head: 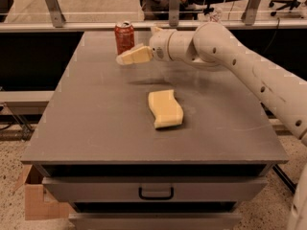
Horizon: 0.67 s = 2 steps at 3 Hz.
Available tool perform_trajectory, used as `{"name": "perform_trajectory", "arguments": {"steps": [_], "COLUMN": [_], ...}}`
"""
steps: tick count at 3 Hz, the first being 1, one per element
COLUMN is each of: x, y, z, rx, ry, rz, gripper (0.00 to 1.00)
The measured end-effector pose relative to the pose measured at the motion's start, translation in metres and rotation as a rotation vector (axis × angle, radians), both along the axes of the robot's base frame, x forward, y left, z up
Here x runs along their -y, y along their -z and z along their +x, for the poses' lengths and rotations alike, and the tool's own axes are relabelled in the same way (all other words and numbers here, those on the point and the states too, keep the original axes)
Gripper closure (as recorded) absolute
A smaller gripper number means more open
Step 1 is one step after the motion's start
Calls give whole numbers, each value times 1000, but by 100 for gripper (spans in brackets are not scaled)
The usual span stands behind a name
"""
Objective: Pick coke can
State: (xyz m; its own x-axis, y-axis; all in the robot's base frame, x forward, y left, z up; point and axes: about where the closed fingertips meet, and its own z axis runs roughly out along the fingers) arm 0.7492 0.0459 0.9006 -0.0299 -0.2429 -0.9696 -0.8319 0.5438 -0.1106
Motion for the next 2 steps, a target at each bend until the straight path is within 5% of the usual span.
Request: {"name": "perform_trajectory", "arguments": {"steps": [2], "x": [-20], "y": [6], "z": [47], "rx": [19], "ry": [81], "rz": [52], "gripper": [0]}}
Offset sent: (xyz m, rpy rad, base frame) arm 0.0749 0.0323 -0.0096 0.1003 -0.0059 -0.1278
